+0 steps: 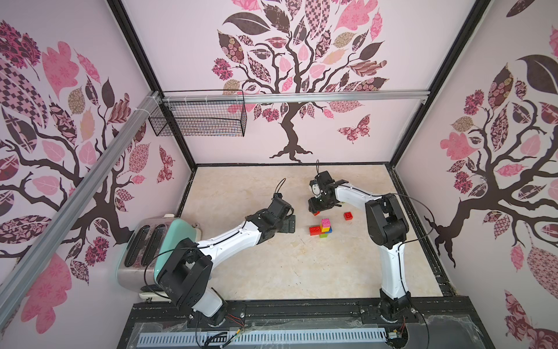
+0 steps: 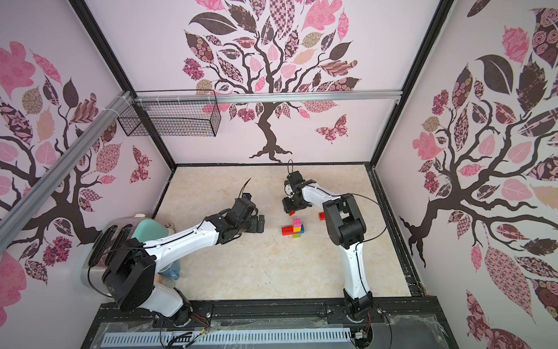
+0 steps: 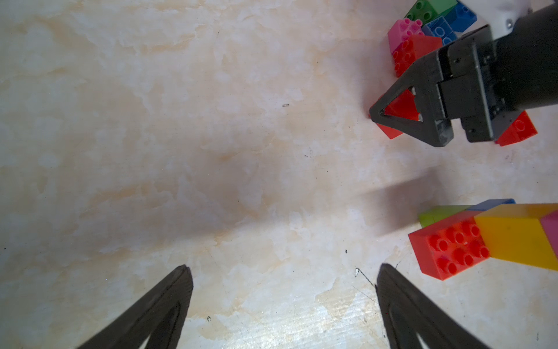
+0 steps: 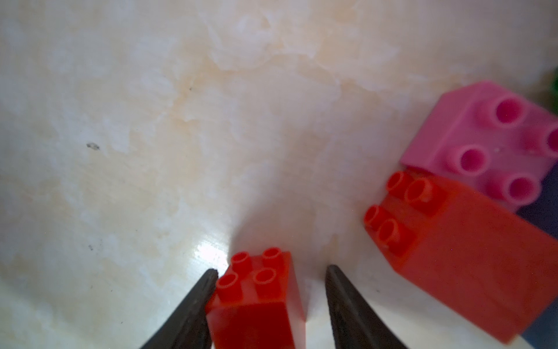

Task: Assemble the number 4 with lego
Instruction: Pick up the lego brick from the center of the board.

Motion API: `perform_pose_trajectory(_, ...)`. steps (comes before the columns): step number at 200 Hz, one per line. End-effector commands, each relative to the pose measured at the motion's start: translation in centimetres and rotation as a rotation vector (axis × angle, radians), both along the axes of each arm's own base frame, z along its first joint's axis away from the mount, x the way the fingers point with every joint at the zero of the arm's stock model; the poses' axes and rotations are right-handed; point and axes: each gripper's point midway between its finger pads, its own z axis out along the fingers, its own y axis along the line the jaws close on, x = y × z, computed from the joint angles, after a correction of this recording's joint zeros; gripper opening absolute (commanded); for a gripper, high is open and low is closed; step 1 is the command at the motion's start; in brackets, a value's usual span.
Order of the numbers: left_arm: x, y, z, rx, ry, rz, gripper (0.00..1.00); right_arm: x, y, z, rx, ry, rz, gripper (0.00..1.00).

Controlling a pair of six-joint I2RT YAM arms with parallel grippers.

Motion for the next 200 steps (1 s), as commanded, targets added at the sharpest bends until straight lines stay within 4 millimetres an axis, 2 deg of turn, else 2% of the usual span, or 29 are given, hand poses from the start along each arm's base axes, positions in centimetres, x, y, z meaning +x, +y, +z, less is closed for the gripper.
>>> perform_pose_trajectory(1,-0.1,0.4,0.2,-0.009,-0.013,0.008,0.98,-2.0,-1.3,-0.2,-0.057,0.052,0.017,0.58)
perform_pose_trajectory(18,-0.1,0.2,0.2,-0.023,-0.009,0.001,0.98,-2.0,-1.4,-0.1,-0.059,0.040,0.031,0.54)
perform_pose_trajectory(57,0.0,0.1,0.8,-0.057,-0.003,-0.011,0.98,-0.8,-0.8,0.9,-0.049,-0.027,0.072,0.35)
perform_pose_trajectory(92,0.3,1.2,2.0,-0.094,-0.012,0.009,0.98,1.1,0.4,3.6,-0.019,-0.110,0.101,0.19)
perform_pose_trajectory(116,0.2,1.9,2.9,-0.126,-0.009,0.006,0.98,1.6,1.3,6.4,0.014,-0.193,0.118,0.12)
perform_pose_trajectory(143,0.1,1.7,4.6,-0.240,0.032,-0.040,0.98,0.7,3.7,10.1,0.088,-0.327,0.199,0.00)
perform_pose_trajectory(170,0.2,0.5,8.3,-0.448,0.029,-0.112,0.94,-1.2,6.7,13.6,0.154,-0.502,0.312,0.00)
perform_pose_trajectory(190,0.2,0.1,10.2,-0.480,0.015,-0.145,0.94,-2.9,8.4,16.1,0.244,-0.616,0.398,0.00)
perform_pose_trajectory(200,-0.2,-0.4,10.7,-0.486,0.032,-0.182,0.94,-4.4,9.3,17.1,0.303,-0.672,0.475,0.00)
